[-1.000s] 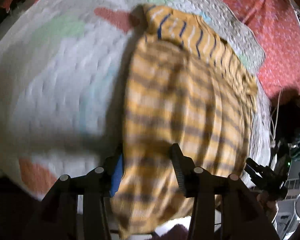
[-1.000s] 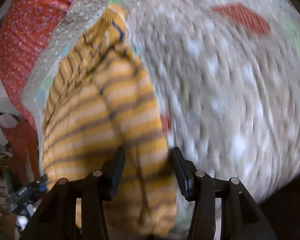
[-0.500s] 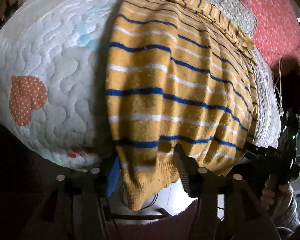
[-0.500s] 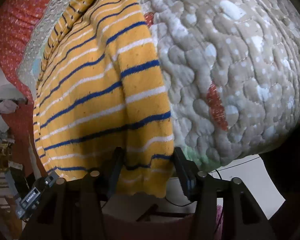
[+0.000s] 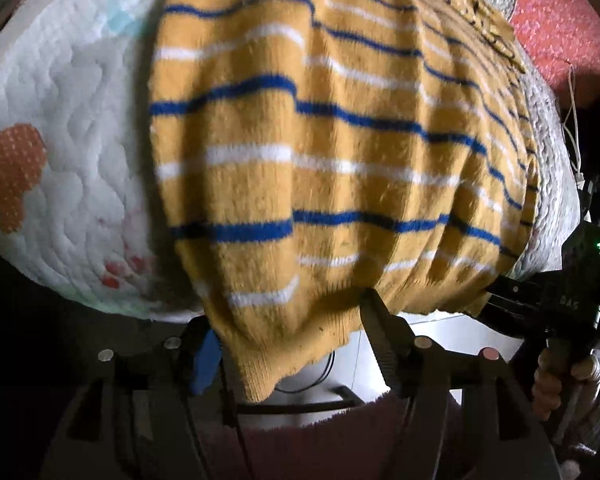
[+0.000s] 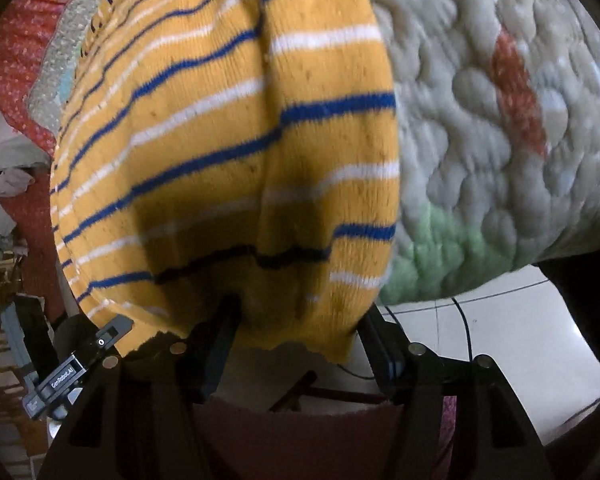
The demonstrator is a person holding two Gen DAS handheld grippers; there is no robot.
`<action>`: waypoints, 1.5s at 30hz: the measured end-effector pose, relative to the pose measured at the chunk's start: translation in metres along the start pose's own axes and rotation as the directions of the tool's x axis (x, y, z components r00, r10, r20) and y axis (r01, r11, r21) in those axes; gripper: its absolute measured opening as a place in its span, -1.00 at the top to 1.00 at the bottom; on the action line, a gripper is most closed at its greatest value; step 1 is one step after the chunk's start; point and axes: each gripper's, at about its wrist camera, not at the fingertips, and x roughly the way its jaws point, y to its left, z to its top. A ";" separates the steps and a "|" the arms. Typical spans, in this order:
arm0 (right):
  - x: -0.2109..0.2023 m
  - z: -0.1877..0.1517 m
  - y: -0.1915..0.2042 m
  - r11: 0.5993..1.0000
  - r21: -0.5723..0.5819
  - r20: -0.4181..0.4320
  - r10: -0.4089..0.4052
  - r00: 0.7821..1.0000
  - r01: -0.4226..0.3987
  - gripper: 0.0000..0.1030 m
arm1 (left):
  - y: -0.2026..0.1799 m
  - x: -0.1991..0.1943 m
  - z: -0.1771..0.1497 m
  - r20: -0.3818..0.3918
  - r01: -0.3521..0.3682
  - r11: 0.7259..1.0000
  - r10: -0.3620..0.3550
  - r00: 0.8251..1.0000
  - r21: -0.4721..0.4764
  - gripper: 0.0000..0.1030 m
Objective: Fold small clothes
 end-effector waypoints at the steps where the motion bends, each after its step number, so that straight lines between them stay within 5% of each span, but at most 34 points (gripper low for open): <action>1: 0.000 -0.001 0.001 1.000 -0.004 0.005 -0.005 1.000 0.005 -0.27 | 0.001 0.000 0.000 0.000 0.003 1.000 -0.003 1.000 -0.003 -0.23; 6: -0.002 -0.006 0.005 1.000 -0.022 0.026 -0.005 1.000 0.006 -0.24 | 0.011 -0.006 -0.004 0.012 0.013 1.000 -0.012 1.000 -0.019 -0.13; 8: -0.004 -0.009 0.006 0.999 -0.041 0.031 -0.004 1.000 0.005 0.15 | 0.015 -0.008 -0.006 0.007 0.014 1.000 -0.013 1.000 -0.025 0.66; 9: -0.006 -0.006 0.008 0.999 -0.050 0.033 -0.001 0.999 0.003 0.28 | 0.014 -0.005 -0.003 0.001 0.023 0.999 -0.023 1.000 -0.030 0.80; 11: -0.015 -0.008 0.012 0.997 -0.078 0.037 0.007 0.999 -0.004 0.58 | 0.020 -0.011 -0.006 0.011 0.034 0.998 -0.033 0.999 -0.045 0.81; 14: -0.020 -0.014 0.021 0.993 -0.115 0.049 -0.001 0.999 0.007 0.71 | 0.023 -0.023 -0.012 0.039 0.057 0.996 -0.054 0.998 -0.067 0.82; 21: -0.043 -0.025 0.031 0.987 -0.162 0.111 0.032 0.993 -0.014 0.79 | 0.031 -0.057 -0.027 0.105 0.139 0.984 -0.127 0.986 -0.114 0.83; 26: -0.085 -0.027 0.031 0.976 -0.181 0.197 0.153 0.968 -0.118 0.80 | 0.034 -0.084 -0.027 0.149 0.223 0.965 -0.202 0.968 -0.137 0.83; 34: -0.127 -0.006 0.051 0.960 -0.197 0.265 0.247 0.932 -0.198 0.80 | 0.021 -0.118 0.016 0.218 0.316 0.937 -0.281 0.935 -0.147 0.83; 45: -0.170 0.079 0.115 0.951 -0.221 0.379 0.287 0.880 -0.215 0.80 | -0.002 -0.150 0.118 0.318 0.303 0.941 -0.245 0.916 -0.149 0.83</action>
